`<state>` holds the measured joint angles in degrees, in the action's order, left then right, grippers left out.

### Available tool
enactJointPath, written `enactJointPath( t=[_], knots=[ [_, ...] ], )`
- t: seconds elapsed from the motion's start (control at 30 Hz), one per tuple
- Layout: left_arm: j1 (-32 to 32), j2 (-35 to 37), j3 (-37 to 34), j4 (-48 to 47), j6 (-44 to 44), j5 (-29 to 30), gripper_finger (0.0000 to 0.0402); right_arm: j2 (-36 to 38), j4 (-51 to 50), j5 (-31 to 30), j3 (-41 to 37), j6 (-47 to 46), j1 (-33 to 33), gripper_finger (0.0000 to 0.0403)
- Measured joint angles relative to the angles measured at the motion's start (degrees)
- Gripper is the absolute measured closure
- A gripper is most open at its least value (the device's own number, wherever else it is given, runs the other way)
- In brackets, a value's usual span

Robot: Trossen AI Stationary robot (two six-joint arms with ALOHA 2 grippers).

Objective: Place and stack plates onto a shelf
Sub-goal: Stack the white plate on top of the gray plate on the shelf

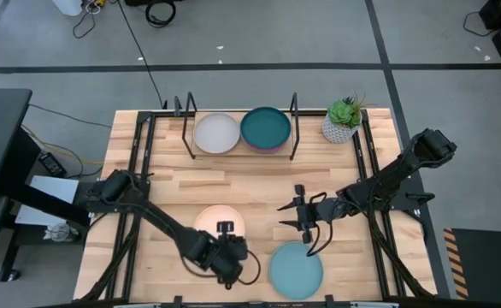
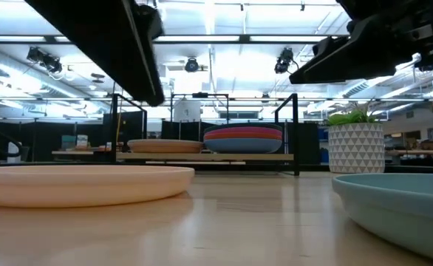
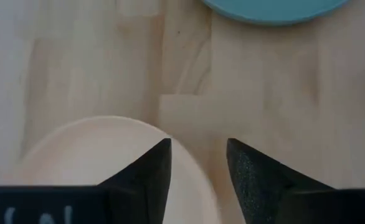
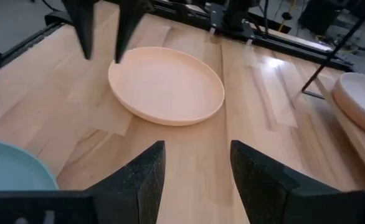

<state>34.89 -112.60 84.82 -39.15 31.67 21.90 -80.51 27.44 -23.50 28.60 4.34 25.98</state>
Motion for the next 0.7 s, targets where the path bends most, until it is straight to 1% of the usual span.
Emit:
enactJointPath(
  t=[0.1,0.23,0.37,0.63,0.7],
  knots=[
    [2.1,0.0,0.0,0.3,5.5,2.0,0.0222,0.0,0.1,-2.4,0.0,1.0,1.0,0.0216],
    [3.9,-0.4,0.0,0.7,11.3,2.3,0.0191,0.0,0.4,-4.4,0.0,2.7,1.9,0.0216],
    [5.0,-2.1,0.0,3.3,11.7,2.2,0.0174,0.0,0.9,-5.8,0.0,4.3,2.0,0.0216],
    [4.4,-5.0,0.0,4.5,12.7,0.9,0.0173,0.0,1.4,-5.4,0.0,7.1,0.6,0.0216],
    [4.3,-5.4,0.0,4.4,11.2,0.7,0.0173,0.0,1.4,-5.4,0.0,8.5,0.2,0.0216]
  ],
)
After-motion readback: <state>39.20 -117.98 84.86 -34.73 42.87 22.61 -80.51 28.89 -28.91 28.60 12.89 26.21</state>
